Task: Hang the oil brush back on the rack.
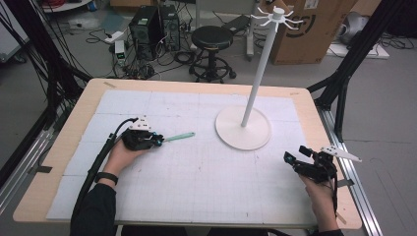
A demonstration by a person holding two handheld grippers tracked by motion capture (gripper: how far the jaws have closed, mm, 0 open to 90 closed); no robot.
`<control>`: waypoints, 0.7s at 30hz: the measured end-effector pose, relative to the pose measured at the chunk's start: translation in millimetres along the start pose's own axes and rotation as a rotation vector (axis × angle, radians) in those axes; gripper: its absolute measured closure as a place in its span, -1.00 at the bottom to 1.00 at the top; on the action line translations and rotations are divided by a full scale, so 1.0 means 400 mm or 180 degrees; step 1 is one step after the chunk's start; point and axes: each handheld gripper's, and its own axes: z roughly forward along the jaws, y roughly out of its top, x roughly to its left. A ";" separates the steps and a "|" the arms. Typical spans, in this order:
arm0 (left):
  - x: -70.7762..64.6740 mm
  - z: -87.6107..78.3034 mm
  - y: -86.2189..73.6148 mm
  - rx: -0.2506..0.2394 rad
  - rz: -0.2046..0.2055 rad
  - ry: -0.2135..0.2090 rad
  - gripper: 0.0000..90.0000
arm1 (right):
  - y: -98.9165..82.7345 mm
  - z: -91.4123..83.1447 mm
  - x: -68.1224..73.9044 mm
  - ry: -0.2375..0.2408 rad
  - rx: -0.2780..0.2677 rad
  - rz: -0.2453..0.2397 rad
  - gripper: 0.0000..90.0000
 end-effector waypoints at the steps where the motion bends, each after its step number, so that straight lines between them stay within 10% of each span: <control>1: 0.000 0.000 0.000 -0.0002 -0.0013 0.0000 0.82 | 0.000 0.000 0.000 0.0000 0.0000 0.0000 -0.64; 21: -0.022 -0.094 0.071 -0.0498 -0.0225 0.0062 0.83 | 0.001 0.007 0.003 0.0000 0.0027 -0.0008 -0.64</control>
